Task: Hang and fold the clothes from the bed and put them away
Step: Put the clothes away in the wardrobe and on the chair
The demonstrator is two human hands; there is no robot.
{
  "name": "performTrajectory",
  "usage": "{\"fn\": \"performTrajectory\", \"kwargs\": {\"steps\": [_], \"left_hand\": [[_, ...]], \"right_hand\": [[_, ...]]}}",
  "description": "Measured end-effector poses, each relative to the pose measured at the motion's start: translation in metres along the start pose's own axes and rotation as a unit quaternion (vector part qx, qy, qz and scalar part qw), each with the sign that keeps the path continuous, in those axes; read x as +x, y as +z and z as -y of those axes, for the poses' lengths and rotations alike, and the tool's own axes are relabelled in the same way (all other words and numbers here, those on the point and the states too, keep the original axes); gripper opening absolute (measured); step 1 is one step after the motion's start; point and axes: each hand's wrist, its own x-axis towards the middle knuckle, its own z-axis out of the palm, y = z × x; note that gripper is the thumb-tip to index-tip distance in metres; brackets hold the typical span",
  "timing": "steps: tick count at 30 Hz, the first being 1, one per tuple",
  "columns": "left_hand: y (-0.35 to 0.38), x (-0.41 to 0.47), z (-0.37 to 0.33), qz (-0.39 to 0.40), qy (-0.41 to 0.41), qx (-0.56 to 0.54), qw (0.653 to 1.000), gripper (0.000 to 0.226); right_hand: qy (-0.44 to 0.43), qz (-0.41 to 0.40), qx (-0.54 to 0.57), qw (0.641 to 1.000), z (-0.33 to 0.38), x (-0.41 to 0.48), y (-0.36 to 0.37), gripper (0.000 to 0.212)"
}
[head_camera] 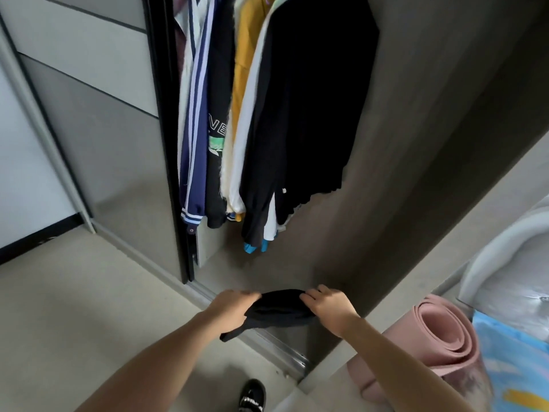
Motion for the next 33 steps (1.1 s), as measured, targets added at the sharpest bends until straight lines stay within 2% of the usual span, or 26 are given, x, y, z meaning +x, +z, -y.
{"fn": "performTrajectory", "kwargs": {"steps": [6,9,11,13,19,24,26,27,29,30,31,32,33], "left_hand": [[0.007,0.102,0.035,0.047,-0.015,-0.008,0.999,0.034],[0.011,0.160,0.049,0.085,-0.009,0.002,0.996,0.033],[0.015,0.187,0.052,0.076,-0.005,0.014,0.997,0.035],[0.024,0.217,0.051,0.090,0.006,0.027,0.996,0.039],[0.071,0.288,0.032,0.133,0.048,0.043,0.989,0.040],[0.159,0.378,0.027,0.137,0.148,0.129,0.971,0.045],[0.195,0.405,0.032,0.085,0.229,0.140,0.960,0.043],[0.224,0.424,0.037,0.093,0.269,0.165,0.945,0.046],[0.272,0.464,0.049,0.069,0.300,0.194,0.932,0.040],[0.300,0.487,0.058,0.052,0.304,0.209,0.928,0.025],[0.331,0.514,0.066,-0.004,0.305,0.228,0.925,0.017],[0.350,0.535,0.070,-0.027,0.325,0.242,0.914,0.021],[0.354,0.552,0.071,-0.052,0.335,0.236,0.911,0.025]], "right_hand": [[0.011,0.081,0.062,0.995,-0.055,0.085,0.053,0.054],[0.034,0.086,0.110,0.990,-0.081,0.122,0.080,0.048],[0.050,0.077,0.122,0.988,-0.093,0.137,0.097,0.046],[0.084,0.077,0.148,0.982,-0.108,0.149,0.115,0.045],[0.203,0.148,0.197,0.948,-0.135,0.155,0.178,0.047],[0.318,0.176,0.248,0.898,-0.143,0.174,0.285,0.046],[0.343,0.207,0.259,0.879,-0.137,0.184,0.335,0.045],[0.357,0.214,0.265,0.870,-0.133,0.194,0.369,0.044],[0.367,0.213,0.254,0.869,-0.135,0.217,0.421,0.039],[0.372,0.184,0.231,0.880,-0.136,0.231,0.450,0.035],[0.364,0.144,0.194,0.899,-0.145,0.249,0.484,0.035],[0.345,0.140,0.173,0.912,-0.155,0.264,0.506,0.039],[0.339,0.103,0.132,0.926,-0.168,0.274,0.514,0.040]]}}
